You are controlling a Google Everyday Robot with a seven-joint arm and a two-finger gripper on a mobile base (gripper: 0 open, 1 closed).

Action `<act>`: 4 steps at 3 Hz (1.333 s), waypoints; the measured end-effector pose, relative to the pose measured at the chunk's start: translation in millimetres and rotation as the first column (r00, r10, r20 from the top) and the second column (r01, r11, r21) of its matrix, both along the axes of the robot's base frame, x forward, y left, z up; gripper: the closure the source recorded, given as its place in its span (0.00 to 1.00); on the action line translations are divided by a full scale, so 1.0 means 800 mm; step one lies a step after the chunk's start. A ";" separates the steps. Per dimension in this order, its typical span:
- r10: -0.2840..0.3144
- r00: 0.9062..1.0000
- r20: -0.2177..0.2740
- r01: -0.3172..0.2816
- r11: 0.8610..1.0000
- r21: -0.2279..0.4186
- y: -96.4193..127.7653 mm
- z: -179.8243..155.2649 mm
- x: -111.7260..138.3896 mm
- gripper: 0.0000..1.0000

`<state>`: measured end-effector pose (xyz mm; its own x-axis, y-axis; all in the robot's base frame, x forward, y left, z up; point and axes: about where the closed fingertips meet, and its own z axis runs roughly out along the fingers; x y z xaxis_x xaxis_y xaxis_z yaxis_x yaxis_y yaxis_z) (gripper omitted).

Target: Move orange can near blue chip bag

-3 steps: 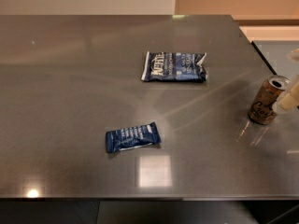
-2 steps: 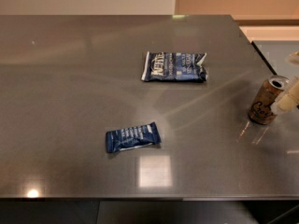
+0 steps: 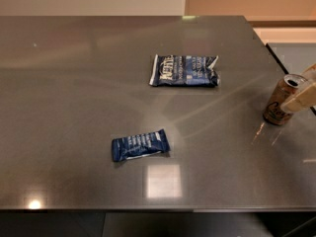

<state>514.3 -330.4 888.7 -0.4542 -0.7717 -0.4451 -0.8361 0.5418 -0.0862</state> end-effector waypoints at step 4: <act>0.174 0.985 0.022 -0.175 0.983 0.057 0.095 0.053 0.035 1.00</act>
Offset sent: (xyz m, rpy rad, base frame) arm 0.0137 0.0662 0.0482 0.0559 -0.0151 0.1639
